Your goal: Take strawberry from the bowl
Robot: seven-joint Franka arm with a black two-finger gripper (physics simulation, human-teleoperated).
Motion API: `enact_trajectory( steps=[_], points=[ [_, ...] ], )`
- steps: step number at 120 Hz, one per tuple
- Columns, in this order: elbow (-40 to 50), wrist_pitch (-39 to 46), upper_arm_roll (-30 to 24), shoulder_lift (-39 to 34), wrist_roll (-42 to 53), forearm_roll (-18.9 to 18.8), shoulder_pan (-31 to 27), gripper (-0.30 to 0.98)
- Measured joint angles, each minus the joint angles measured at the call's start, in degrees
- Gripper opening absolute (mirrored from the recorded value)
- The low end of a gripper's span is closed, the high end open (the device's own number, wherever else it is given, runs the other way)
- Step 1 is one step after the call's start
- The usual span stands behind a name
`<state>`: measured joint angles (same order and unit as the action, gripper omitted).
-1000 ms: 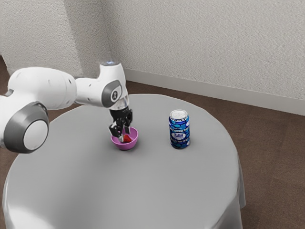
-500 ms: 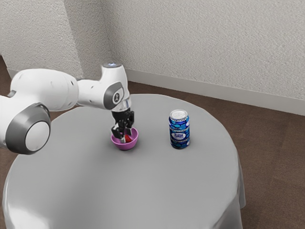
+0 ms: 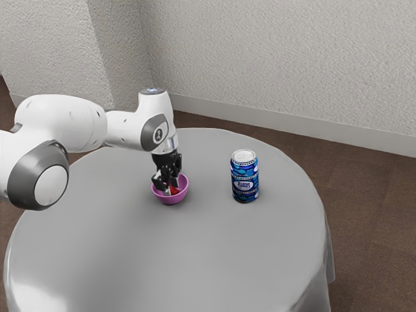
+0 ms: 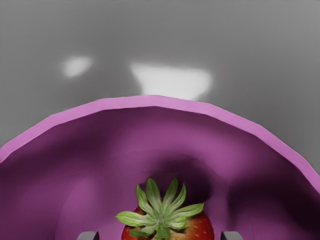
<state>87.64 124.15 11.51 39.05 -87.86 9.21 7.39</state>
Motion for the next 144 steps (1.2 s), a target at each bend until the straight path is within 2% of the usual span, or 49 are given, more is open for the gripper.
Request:
enact_trajectory(
  steps=[101, 123, 144],
  points=[
    [-0.5, -0.2, 0.0, 0.5, -0.1, -0.5, -0.1, 0.06],
    [-0.2, -0.7, 0.3, -2.1, -0.2, -0.6, 0.1, 0.03],
    [2.5, -1.9, 0.8, -8.1, -0.2, -0.7, 2.4, 0.02]
  ],
)
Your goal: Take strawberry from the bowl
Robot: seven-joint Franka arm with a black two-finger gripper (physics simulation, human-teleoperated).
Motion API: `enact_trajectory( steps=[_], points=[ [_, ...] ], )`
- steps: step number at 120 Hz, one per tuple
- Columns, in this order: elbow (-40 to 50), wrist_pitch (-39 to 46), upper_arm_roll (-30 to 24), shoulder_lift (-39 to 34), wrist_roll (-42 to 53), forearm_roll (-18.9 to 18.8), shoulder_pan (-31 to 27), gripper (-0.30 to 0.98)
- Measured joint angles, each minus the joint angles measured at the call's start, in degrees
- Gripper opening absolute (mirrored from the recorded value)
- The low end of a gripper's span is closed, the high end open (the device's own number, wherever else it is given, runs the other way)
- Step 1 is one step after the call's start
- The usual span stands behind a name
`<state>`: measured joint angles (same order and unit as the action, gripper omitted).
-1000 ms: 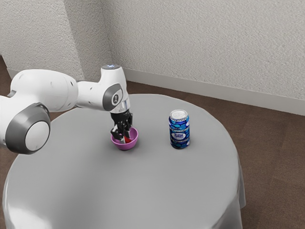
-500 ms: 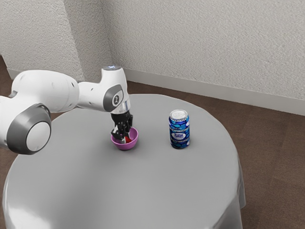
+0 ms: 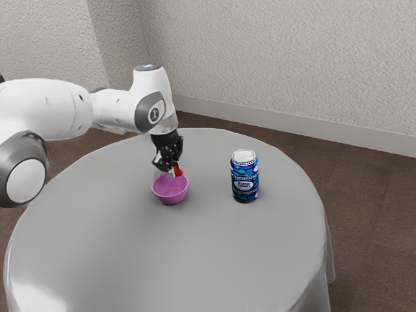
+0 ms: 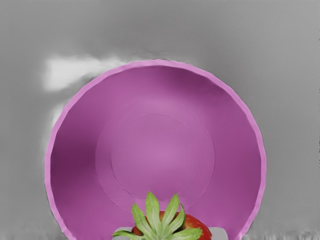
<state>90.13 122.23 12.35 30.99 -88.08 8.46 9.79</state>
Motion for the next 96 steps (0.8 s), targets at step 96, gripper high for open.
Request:
enact_trajectory(
  steps=[96],
  points=[
    [11.4, 4.2, 3.4, -2.7, -0.4, 1.9, 21.9, 0.01]
  ],
)
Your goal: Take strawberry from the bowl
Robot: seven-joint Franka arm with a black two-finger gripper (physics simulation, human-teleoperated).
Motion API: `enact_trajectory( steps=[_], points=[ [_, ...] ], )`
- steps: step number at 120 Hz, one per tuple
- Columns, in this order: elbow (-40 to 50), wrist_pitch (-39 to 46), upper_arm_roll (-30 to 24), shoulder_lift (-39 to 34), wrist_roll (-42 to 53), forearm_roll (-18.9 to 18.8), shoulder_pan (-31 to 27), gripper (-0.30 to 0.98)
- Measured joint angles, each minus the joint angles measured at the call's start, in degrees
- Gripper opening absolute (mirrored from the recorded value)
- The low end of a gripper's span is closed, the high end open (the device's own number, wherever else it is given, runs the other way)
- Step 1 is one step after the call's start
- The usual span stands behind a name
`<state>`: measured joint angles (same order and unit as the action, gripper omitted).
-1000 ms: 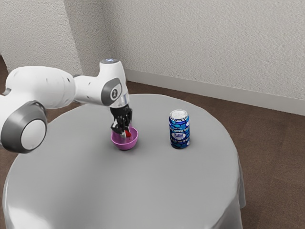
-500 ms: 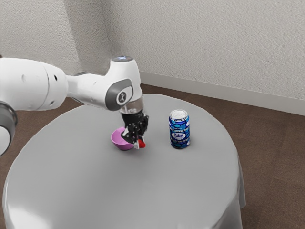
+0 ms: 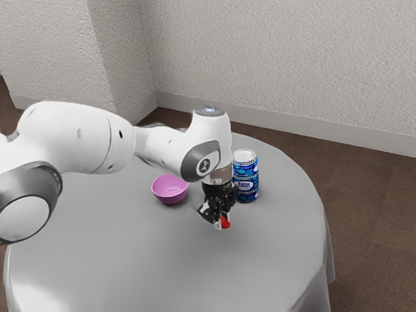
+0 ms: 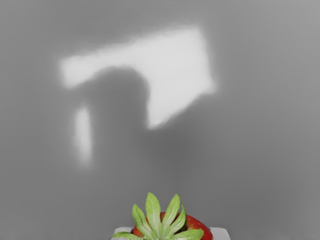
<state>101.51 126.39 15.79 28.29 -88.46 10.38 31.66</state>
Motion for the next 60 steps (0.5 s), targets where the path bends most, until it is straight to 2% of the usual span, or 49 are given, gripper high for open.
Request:
enact_trajectory(
  steps=[29, 45, 60],
  points=[
    [-0.7, 1.5, 0.0, 0.5, 0.2, -0.2, 0.2, 0.42],
    [-0.6, -3.0, 1.2, -4.8, 0.7, -1.6, 0.7, 0.54],
    [-0.5, -9.9, 7.5, -10.0, 1.1, -3.4, 0.4, 0.59]
  ],
)
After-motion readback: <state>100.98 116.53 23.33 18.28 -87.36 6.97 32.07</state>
